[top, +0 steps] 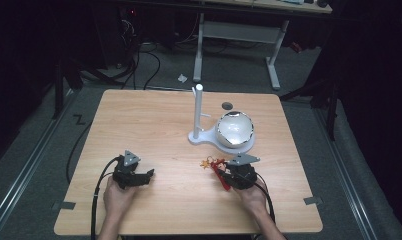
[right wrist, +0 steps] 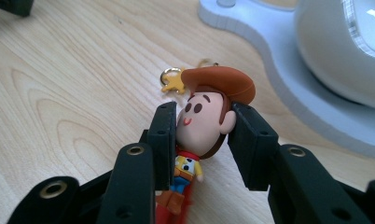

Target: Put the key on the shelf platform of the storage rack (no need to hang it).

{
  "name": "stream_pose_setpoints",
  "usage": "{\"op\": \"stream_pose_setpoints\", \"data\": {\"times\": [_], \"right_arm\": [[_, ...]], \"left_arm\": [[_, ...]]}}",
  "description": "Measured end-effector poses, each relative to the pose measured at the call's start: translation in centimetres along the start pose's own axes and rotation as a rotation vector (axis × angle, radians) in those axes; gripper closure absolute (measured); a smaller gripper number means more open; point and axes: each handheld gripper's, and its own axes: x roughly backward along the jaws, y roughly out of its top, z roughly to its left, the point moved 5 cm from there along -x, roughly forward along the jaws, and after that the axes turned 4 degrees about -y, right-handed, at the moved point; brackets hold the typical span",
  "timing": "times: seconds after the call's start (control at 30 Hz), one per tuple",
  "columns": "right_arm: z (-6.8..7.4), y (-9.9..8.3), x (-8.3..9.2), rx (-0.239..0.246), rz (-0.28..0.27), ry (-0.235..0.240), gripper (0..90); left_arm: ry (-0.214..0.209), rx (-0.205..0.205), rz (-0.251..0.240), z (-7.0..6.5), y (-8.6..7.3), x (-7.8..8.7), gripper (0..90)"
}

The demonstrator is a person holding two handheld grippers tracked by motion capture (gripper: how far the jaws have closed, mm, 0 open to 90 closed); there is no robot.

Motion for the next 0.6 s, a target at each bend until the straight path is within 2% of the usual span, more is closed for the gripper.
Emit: {"op": "stream_pose_setpoints", "data": {"times": [0.2,0.3,0.47,0.6], "right_arm": [[-0.6,0.6,1.9,0.01,-0.039,-0.002,63.4],[-0.9,0.9,2.9,-0.003,-0.062,0.006,63.4],[-1.5,1.2,4.2,0.0,-0.055,0.012,63.4],[-2.0,1.4,5.4,-0.007,-0.069,0.021,63.4]], "left_arm": [[0.0,0.001,-0.001,0.0,0.0,0.0,22.7],[0.001,-0.001,0.001,0.0,0.0,0.0,22.7],[0.0,0.0,0.0,0.0,0.0,0.0,22.7],[0.001,-0.001,0.001,0.0,0.0,0.0,22.7]]}}
